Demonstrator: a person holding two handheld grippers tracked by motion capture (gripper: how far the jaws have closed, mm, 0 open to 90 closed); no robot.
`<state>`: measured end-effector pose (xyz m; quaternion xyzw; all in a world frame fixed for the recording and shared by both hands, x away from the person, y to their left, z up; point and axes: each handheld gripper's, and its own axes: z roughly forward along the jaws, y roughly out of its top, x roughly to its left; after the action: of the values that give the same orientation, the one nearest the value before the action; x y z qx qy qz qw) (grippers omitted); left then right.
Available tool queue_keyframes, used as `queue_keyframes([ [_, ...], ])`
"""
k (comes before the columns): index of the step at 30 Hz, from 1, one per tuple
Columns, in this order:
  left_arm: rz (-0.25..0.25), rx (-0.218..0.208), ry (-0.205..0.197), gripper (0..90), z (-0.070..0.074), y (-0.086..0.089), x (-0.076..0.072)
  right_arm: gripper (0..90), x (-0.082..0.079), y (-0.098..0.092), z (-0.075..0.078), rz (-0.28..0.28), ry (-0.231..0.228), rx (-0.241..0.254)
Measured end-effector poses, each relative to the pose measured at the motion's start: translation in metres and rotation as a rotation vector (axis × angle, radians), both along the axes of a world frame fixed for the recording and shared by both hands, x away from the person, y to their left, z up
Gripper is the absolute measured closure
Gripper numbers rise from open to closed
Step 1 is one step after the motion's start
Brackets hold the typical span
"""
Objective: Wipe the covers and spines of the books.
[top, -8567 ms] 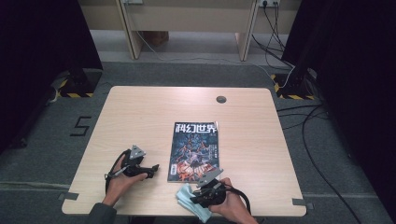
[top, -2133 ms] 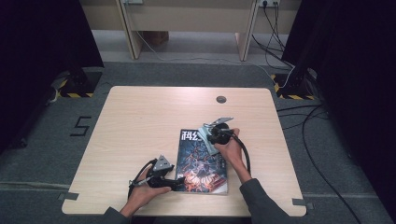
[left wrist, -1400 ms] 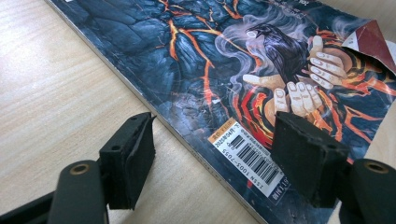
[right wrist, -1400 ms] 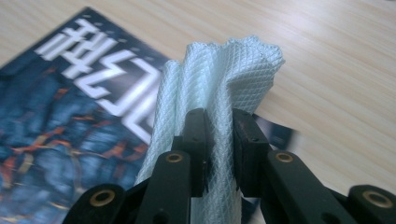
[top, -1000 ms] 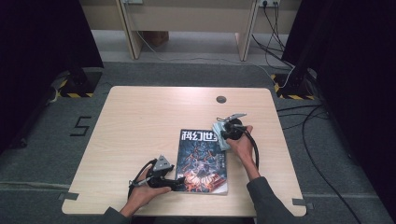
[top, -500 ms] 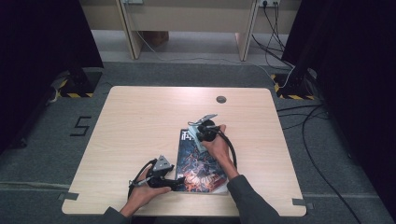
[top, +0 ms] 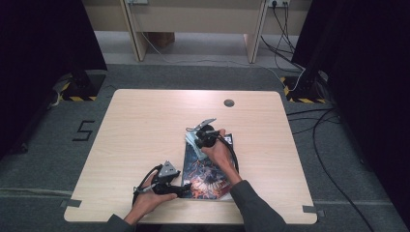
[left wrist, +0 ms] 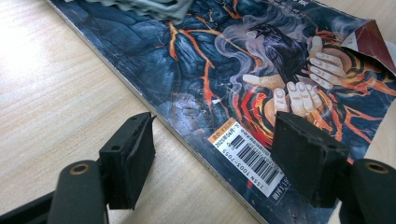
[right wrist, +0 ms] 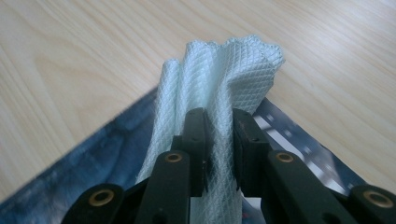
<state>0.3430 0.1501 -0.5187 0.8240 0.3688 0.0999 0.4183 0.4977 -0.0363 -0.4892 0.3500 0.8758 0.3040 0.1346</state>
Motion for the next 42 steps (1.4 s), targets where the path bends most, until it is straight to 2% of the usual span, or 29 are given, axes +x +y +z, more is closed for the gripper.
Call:
queue_keyframes([
  [4,0.0,-0.001,-0.002,29.2,0.0,0.0,0.0,77.6,0.001,-0.036,0.001,-0.05,0.01,0.003],
  [5,0.0,0.0,-0.001,29.2,0.0,0.0,0.0,77.6,0.001,-0.036,0.001,-0.05,0.01,0.003],
  [6,0.002,-0.004,-0.003,29.2,0.0,0.0,0.0,77.4,0.003,-0.056,0.002,-0.081,0.011,0.001],
  [7,0.002,-0.004,-0.003,29.2,0.0,0.0,0.0,77.4,0.003,-0.056,0.002,-0.081,0.011,0.001],
  [8,0.002,-0.002,-0.002,29.2,0.0,0.0,0.0,77.3,0.004,-0.066,0.002,-0.099,0.012,0.002],
  [9,0.002,-0.003,-0.002,29.1,0.0,0.0,0.0,77.3,0.004,-0.086,0.002,-0.137,0.015,0.015],
  [11,0.0,0.0,-0.001,29.1,0.0,0.0,0.0,77.2,0.003,-0.101,0.002,-0.164,0.014,0.026],
  [12,0.0,-0.001,-0.001,29.1,0.0,0.0,0.0,77.2,0.003,-0.101,0.002,-0.164,0.014,0.026],
  [13,0.002,-0.004,-0.002,29.1,0.0,0.0,0.0,77.2,0.002,-0.113,0.001,-0.178,0.009,0.027],
  [14,0.002,-0.004,-0.002,29.1,0.0,0.0,0.0,77.2,0.002,-0.116,0.001,-0.189,0.011,0.029],
  [17,0.002,-0.005,-0.003,29.1,0.0,0.0,0.0,77.3,0.001,-0.119,0.001,-0.191,0.01,0.037],
  [20,0.002,-0.005,-0.003,29.1,0.0,0.0,0.0,77.6,0.0,-0.114,0.003,-0.186,-0.006,-0.005],
  [21,0.001,-0.005,-0.003,29.1,0.0,0.0,0.0,77.5,-0.002,-0.107,0.004,-0.167,-0.023,-0.045],
  [23,0.001,-0.005,-0.003,29.1,0.0,0.0,0.0,77.5,-0.004,-0.103,0.004,-0.154,-0.016,-0.04],
  [24,0.0,-0.005,-0.003,29.0,0.0,0.0,0.0,77.6,-0.005,-0.094,0.003,-0.134,-0.011,-0.035],
  [25,0.001,-0.005,-0.003,29.0,0.0,0.0,0.0,77.6,-0.005,-0.094,0.003,-0.134,-0.011,-0.035],
  [27,0.0,-0.003,-0.003,29.0,0.0,0.0,0.0,77.6,-0.007,-0.078,0.003,-0.103,-0.004,-0.02],
  [28,0.0,-0.005,-0.003,29.0,0.0,0.0,0.0,77.6,-0.007,-0.078,0.003,-0.103,-0.004,-0.02],
  [29,0.001,-0.005,-0.003,29.0,0.0,0.0,0.0,77.6,-0.007,-0.065,0.002,-0.082,-0.002,-0.014],
  [30,0.001,-0.005,-0.003,29.0,0.0,0.0,0.0,77.6,-0.007,-0.065,0.002,-0.082,-0.002,-0.014],
  [31,0.001,-0.006,-0.003,28.9,0.0,0.0,0.0,77.7,-0.008,-0.05,0.001,-0.055,-0.003,-0.007],
  [33,0.001,-0.005,-0.003,28.9,0.0,0.0,0.0,77.7,-0.01,-0.034,0.001,-0.022,-0.002,-0.009],
  [34,0.0,-0.004,-0.003,28.9,0.0,0.0,0.0,77.7,-0.01,-0.034,0.001,-0.022,-0.002,-0.009],
  [35,0.0,-0.004,-0.003,28.9,0.0,0.0,0.0,77.6,-0.013,-0.02,0.001,0.006,0.003,-0.011],
  [36,0.0,-0.004,-0.003,28.9,0.0,0.0,0.0,77.7,-0.015,-0.013,0.001,0.023,0.0,-0.008],
  [38,0.0,-0.005,-0.003,28.9,-0.001,0.0,0.0,77.7,-0.017,-0.007,0.001,0.03,0.011,-0.001],
  [39,0.0,-0.005,-0.003,28.9,0.0,0.0,0.0,77.7,-0.019,0.001,0.001,0.058,0.003,-0.008],
  [42,0.0,-0.005,-0.003,28.9,0.0,0.0,0.0,77.7,-0.023,0.007,0.0,0.072,0.006,0.009],
])
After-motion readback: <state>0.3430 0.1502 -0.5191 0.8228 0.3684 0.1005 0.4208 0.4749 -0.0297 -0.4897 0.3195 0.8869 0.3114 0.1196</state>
